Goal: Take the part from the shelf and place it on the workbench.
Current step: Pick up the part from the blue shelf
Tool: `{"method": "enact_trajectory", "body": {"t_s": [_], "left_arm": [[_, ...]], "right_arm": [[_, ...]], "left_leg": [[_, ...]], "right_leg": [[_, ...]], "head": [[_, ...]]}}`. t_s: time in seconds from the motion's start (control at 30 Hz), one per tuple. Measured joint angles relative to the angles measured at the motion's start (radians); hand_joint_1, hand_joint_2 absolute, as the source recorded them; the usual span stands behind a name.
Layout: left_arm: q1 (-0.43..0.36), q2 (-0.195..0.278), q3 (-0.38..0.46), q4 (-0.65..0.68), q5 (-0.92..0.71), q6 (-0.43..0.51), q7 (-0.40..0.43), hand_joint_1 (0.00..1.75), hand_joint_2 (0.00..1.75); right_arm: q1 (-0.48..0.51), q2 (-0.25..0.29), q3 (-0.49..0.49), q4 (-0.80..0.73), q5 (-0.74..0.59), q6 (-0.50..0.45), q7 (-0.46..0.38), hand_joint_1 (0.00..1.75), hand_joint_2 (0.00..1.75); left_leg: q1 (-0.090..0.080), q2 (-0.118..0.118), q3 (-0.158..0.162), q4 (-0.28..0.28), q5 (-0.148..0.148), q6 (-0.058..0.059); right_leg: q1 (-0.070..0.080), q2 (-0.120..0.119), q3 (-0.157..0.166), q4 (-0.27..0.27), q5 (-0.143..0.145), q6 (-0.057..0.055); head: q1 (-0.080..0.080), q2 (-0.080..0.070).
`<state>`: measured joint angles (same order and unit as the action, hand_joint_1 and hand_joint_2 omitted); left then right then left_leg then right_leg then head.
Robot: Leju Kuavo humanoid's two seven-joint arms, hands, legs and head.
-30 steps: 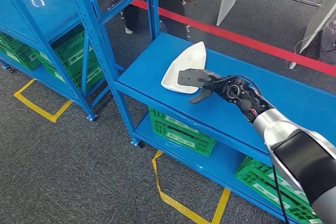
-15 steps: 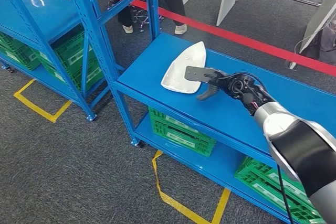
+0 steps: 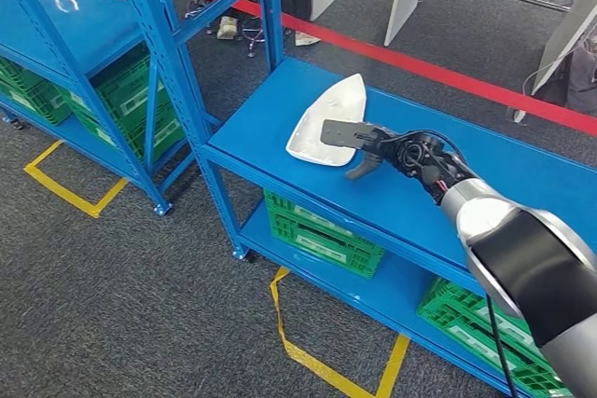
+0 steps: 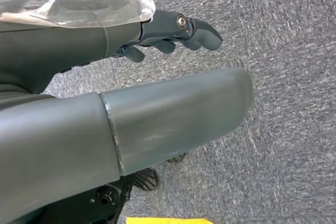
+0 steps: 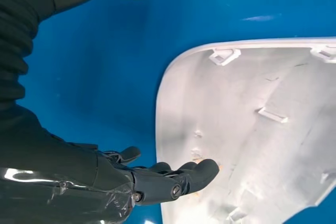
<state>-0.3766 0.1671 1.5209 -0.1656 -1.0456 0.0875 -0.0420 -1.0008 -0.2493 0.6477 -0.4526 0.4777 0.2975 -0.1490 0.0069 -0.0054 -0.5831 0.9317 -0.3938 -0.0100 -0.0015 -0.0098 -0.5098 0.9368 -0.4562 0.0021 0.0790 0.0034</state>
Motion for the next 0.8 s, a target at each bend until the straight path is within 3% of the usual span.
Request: {"method": "enact_trajectory", "body": {"t_s": [0.8], "left_arm": [[-0.019,-0.018,0.0,0.0,-0.021,0.003,0.008,0.0,0.0]], "right_arm": [[-0.064,0.119,0.032,0.068,0.102,-0.06,0.005,0.0,1.75]], "left_leg": [[0.0,0.0,0.0,0.0,0.0,0.0]], "right_leg": [[0.0,0.001,0.0,0.0,0.0,0.0]], "head": [[0.0,0.0]]}}
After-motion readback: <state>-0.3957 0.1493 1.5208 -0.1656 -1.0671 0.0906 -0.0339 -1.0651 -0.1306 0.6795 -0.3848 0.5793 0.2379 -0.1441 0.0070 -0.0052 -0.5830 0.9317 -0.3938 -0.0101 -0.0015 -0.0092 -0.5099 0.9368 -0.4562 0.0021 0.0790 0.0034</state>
